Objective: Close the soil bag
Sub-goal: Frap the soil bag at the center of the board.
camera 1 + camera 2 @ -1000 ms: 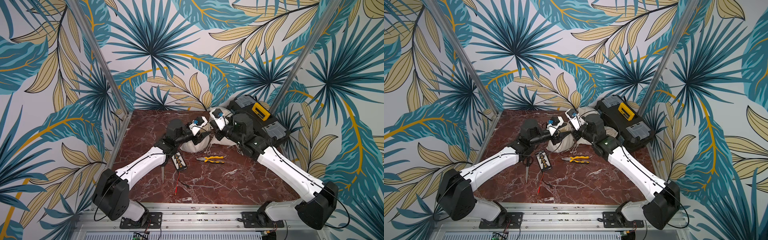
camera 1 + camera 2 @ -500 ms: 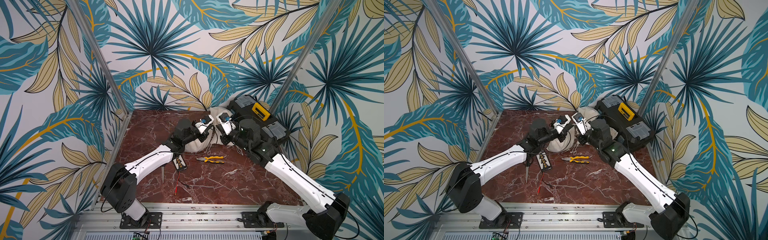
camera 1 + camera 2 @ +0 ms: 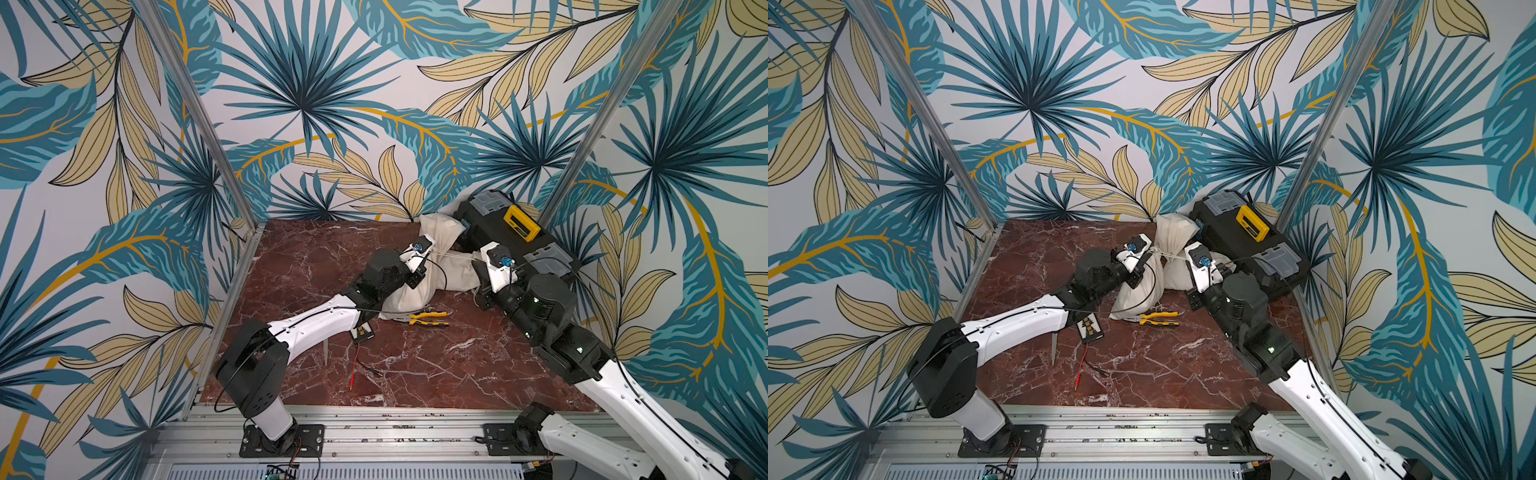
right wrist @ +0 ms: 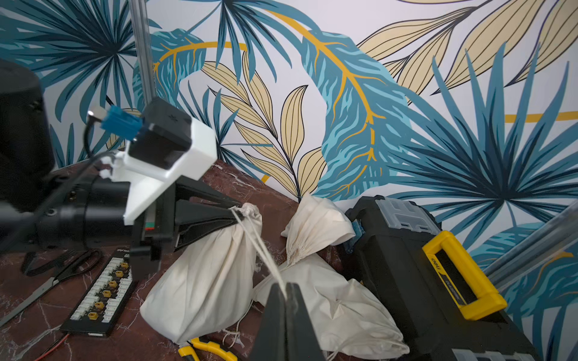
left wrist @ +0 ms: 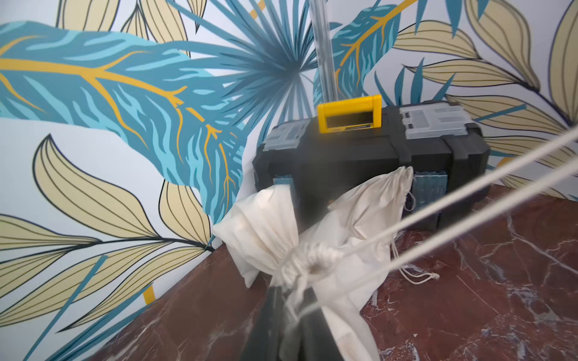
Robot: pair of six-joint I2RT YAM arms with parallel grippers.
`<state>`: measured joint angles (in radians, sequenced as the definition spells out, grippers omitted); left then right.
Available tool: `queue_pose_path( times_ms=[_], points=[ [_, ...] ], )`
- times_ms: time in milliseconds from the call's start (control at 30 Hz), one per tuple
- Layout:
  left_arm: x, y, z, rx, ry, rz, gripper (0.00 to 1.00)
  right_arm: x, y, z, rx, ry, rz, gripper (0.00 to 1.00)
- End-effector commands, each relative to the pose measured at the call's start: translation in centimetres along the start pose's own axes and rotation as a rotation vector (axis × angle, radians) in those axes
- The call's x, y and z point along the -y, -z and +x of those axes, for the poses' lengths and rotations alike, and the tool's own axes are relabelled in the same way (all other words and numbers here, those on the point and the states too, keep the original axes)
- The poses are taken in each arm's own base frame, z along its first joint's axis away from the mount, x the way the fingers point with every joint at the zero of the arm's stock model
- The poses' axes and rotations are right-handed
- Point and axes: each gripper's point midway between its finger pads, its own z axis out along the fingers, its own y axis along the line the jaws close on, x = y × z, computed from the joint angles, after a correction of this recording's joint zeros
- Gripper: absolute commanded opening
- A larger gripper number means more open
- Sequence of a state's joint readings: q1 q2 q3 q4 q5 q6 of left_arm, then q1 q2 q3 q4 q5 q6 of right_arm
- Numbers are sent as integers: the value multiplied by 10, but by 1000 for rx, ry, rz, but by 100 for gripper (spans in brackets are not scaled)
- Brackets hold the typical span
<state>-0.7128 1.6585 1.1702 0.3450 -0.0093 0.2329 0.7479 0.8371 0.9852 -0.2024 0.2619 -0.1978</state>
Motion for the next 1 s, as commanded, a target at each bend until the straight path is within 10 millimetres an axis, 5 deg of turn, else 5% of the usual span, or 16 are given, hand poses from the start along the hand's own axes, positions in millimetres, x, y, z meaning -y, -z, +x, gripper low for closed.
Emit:
queue_pose_path(
  times_ms=[0, 167, 267, 400, 533, 633, 767, 967],
  points=[
    [-110, 27, 123, -448, 9, -467, 16, 54, 43, -67, 259, -128, 213, 0],
    [-144, 45, 126, -486, 48, -565, 15, 56, 41, -62, 254, -131, 233, 0],
    [-176, 63, 109, -471, 49, -638, 8, 48, 27, -58, 240, -125, 205, 0],
    [-224, 102, 45, -367, -3, -766, 0, 25, -9, -51, 223, -119, 112, 0],
    [-236, 119, -13, -275, -90, -754, 0, 7, -49, -50, 239, -132, 49, 0],
    [-200, 96, -6, -219, -82, -529, 5, -2, -78, -51, 247, -134, 23, 0],
    [-129, 71, 13, -128, -34, -249, 24, -11, -88, -64, 272, -137, -29, 0],
    [-53, 64, -8, 13, -46, 25, 51, -28, -90, -63, 195, -90, -132, 0]
  ],
)
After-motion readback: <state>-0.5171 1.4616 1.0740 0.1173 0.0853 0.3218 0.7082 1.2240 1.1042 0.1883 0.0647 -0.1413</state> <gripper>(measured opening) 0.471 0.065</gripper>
